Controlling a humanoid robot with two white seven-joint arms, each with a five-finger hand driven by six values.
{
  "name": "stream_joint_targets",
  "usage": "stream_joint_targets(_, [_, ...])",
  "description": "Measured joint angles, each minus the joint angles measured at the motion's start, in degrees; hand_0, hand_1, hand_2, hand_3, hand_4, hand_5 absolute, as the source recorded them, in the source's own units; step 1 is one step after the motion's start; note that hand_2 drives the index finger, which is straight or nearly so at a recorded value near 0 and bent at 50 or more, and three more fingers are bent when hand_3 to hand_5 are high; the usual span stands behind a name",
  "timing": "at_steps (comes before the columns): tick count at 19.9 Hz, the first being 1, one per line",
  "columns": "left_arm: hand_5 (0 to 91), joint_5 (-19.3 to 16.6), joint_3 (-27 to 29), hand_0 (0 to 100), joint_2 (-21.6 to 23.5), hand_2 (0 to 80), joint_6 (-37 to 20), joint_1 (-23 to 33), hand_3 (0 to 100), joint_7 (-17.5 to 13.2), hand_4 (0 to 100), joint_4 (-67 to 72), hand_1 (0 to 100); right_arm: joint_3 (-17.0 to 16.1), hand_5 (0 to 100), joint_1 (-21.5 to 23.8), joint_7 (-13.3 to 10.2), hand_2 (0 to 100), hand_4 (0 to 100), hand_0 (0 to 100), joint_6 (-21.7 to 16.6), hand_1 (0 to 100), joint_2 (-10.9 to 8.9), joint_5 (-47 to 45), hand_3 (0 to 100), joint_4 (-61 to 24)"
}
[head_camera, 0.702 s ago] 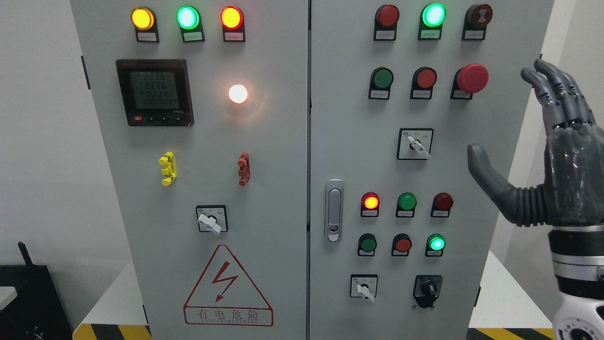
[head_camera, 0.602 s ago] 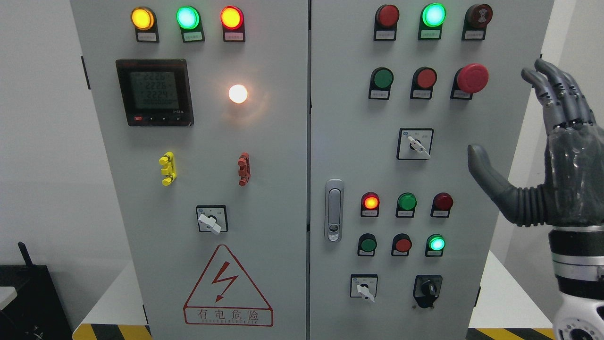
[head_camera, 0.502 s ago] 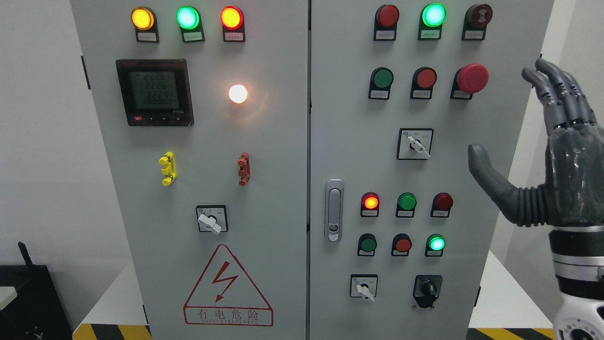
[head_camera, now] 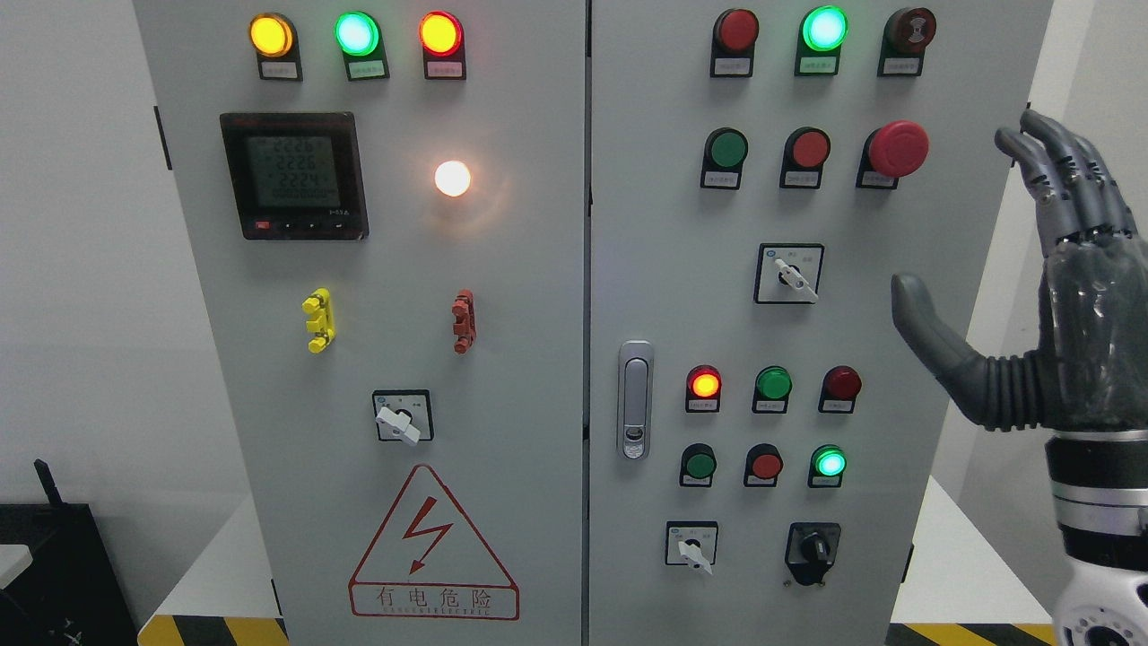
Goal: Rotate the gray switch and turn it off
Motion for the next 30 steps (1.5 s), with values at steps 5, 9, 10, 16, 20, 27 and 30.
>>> stream_joint_targets(5, [0.0, 0.0, 0.0, 12, 0.0, 0.0, 0.0, 0.0, 0, 0.2, 0, 0.0, 39, 0.0, 2, 0.1, -0.3, 9, 5, 30, 0.0, 41, 0.07, 0.0, 14, 0.0])
stream_joint_targets(9, [0.0, 0.0, 0.0, 12, 0.0, 0.0, 0.0, 0.0, 0, 0.3, 0, 0.0, 39, 0.0, 13, 0.4, -0.2, 10, 21, 30, 0.0, 42, 0.28, 0.0, 24, 0.0])
stream_joint_targets(10, [0.0, 0.0, 0.0, 12, 0.0, 0.0, 0.0, 0.0, 0, 0.3, 0, 0.0, 39, 0.0, 17, 0.5, -0.2, 10, 25, 29, 0.0, 43, 0.34, 0.0, 33, 0.0])
stream_joint_targets(16, [0.0, 0.0, 0.0, 12, 0.0, 0.0, 0.0, 0.0, 0, 0.3, 0, 0.0, 39, 0.0, 49, 1.9, 0.0, 7, 43, 30, 0.0, 43, 0.97, 0.0, 46, 0.1])
stream_joint_targets(20, [0.0, 0.0, 0.0, 12, 0.0, 0.0, 0.0, 0.0, 0, 0.4, 0, 0.0, 39, 0.2, 65, 2.9, 0.0, 9, 51, 30, 0.0, 44, 1.72, 0.0, 53, 0.3])
stream_joint_targets(27, [0.0, 0.0, 0.0, 12, 0.0, 0.0, 0.0, 0.0, 0, 0.4, 0, 0.0, 39, 0.9, 73, 5.1, -0.2, 19, 58, 27, 0.3, 41, 2.74, 0.2, 55, 1.1])
stream_joint_targets(30, [0.0, 0.0, 0.0, 12, 0.0, 0.0, 0.0, 0.0, 0, 0.4, 0, 0.0, 39, 1.2, 73, 5.6, -0.2, 28, 58, 20, 1.4, 41, 3.12, 0.7, 55, 1.8])
